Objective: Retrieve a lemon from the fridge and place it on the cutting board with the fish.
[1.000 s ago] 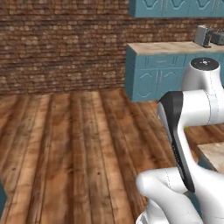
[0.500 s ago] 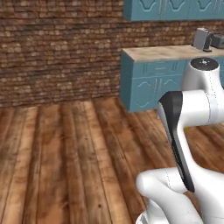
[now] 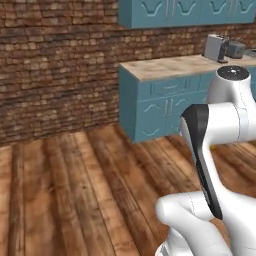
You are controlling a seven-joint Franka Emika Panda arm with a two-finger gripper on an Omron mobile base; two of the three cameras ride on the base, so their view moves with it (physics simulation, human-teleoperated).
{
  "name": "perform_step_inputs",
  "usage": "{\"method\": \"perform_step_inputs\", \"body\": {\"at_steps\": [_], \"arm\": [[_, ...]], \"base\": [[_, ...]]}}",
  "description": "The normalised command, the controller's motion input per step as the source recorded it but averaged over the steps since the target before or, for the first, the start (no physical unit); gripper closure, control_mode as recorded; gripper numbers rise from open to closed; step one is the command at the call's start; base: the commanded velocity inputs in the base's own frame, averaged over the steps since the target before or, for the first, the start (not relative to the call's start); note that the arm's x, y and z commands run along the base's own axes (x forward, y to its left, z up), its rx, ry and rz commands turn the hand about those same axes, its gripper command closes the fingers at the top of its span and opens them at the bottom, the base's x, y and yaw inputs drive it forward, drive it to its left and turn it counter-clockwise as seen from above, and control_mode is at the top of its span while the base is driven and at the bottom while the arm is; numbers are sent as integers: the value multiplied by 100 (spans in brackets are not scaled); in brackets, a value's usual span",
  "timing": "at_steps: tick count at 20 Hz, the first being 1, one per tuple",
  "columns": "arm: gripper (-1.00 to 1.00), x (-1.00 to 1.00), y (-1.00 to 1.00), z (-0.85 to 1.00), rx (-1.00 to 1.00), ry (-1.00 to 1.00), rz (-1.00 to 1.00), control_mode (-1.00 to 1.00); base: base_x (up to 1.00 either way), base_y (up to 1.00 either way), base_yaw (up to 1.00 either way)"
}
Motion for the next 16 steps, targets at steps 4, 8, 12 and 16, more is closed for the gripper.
{"method": "perform_step_inputs", "body": {"at_steps": [4, 8, 12, 16], "arm": [[100, 0, 0, 0, 0, 0, 0, 100], [100, 0, 0, 0, 0, 0, 0, 100], [100, 0, 0, 0, 0, 0, 0, 100], [100, 0, 0, 0, 0, 0, 0, 100]], "base": [[100, 12, -38], [72, -1, -61], [43, -12, -74], [27, -24, -76]]}}
